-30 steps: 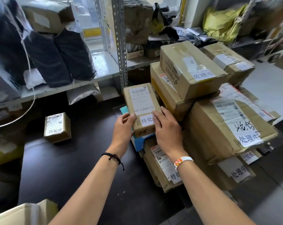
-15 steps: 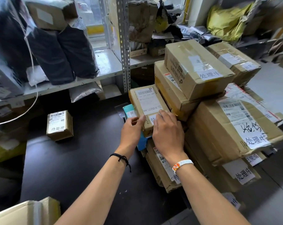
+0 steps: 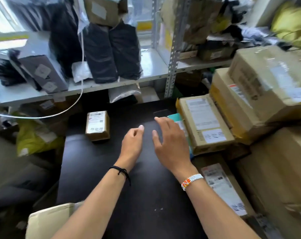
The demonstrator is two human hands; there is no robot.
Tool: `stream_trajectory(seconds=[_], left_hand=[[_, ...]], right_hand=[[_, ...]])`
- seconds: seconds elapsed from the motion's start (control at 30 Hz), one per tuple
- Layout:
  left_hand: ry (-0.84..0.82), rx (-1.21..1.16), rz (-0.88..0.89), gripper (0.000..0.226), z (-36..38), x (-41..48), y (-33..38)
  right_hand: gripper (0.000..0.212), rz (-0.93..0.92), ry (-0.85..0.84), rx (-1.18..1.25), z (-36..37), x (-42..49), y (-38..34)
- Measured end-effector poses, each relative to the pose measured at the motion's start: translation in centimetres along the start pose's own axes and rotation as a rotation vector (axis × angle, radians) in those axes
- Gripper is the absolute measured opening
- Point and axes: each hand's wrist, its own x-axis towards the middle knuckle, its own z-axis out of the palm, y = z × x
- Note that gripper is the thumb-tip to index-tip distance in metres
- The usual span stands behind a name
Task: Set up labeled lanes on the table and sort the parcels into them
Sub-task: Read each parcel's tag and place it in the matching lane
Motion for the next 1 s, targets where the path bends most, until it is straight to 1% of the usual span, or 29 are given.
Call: stream_trajectory(seconds=[0.1,0.17,0.3,0.4,0.5,0.57,0.67,0.73,0.8,0.9,1.0], left_hand=[[0.069,0.011,-0.041,0.040,-4.4,2.6,-1.6],[0.127,0.021,-0.024,0.036,-7.1,4.4,-2.5],[0.206,0.066,0.024,0.029,-11.3,7.8,-3.7],[0.224,0.118,0.023,0.032,-13.8,10.6,-5.3],[0.234,0.214,0.018,0.038,-15.6,13.6,-6.6],[0.232,0.254,-0.023,0.043,-16.4,15.9,-7.6],[0.168,0.189,-0.114,0.049,-16.8,18.6,-9.4],[0.133,0.126,-0.108,0.042,-16.6,19.3,-10.7],[0.139,0.088,-0.078,0.039,-16.2,19.6,-11.4],[0.141,0.031,-0.077,0.039,-16.1,19.9,-11.9],[0.133,-0.018,-0.129,0.038,-16.3,19.6,-11.3]], right_hand=[[0.048,0.043,-0.142,0.163,4.5,0.6,-2.6],[0.052,0.104,-0.225,0.267,7.2,1.2,-4.3],[0.055,0.185,-0.339,0.348,12.6,3.0,-6.9],[0.059,0.267,-0.404,0.402,16.5,4.9,-8.1],[0.066,0.393,-0.459,0.465,20.4,6.8,-8.9],[0.069,0.477,-0.490,0.500,23.0,7.9,-8.8],[0.064,0.566,-0.560,0.576,26.6,8.5,-8.3],[0.057,0.571,-0.584,0.630,28.6,8.3,-7.9],[0.055,0.571,-0.573,0.682,30.0,8.0,-7.4],[0.054,0.561,-0.551,0.738,30.8,7.8,-7.0],[0.052,0.570,-0.562,0.765,30.3,7.7,-7.3]])
